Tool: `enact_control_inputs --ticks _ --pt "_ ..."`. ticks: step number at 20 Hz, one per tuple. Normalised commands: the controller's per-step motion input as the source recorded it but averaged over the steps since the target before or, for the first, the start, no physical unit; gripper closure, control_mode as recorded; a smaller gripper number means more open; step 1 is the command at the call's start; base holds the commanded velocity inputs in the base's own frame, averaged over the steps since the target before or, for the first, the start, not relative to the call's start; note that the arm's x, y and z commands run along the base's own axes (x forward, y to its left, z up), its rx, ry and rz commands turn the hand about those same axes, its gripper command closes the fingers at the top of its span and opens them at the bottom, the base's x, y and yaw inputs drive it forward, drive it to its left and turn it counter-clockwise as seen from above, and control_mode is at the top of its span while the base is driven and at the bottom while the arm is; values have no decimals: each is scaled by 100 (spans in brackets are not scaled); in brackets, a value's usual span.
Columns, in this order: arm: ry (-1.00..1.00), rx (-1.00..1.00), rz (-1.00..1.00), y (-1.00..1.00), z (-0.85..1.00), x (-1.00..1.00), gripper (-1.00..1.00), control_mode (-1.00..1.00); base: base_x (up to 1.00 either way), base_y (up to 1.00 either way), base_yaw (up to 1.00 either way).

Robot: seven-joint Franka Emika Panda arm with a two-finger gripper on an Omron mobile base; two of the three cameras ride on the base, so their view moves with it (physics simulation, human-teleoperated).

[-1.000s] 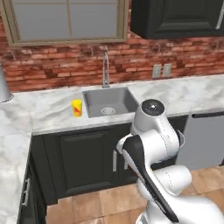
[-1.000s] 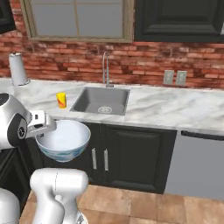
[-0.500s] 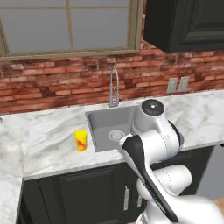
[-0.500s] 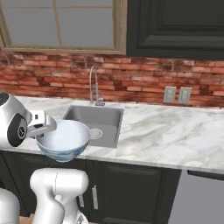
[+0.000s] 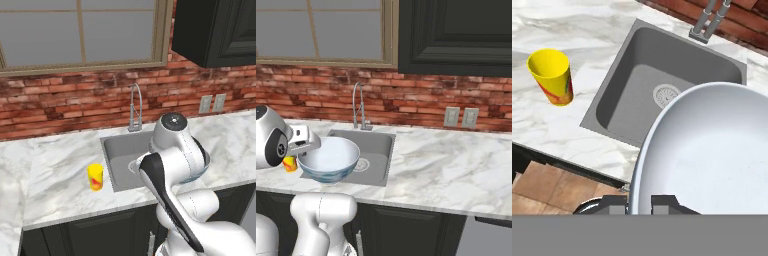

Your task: Pick the cup and bowl from the counter and place them on the counter next to the sink.

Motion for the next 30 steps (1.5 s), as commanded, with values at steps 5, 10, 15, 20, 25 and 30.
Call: enact_control_inputs --ticks 5,10,15,20,25,30 --pt "0 0 0 0 0 0 100 100 0 0 0" --pt "0 0 0 0 0 0 100 -100 0 0 0" --pt "0 1 1 -4 -1 23 100 -100 0 0 0" --pt "0 2 3 -28 -4 50 100 -100 0 0 0" --pt "0 0 2 -26 -34 29 100 -100 0 0 0" --pt "4 -4 8 -71 -40 28 100 -100 0 0 0"
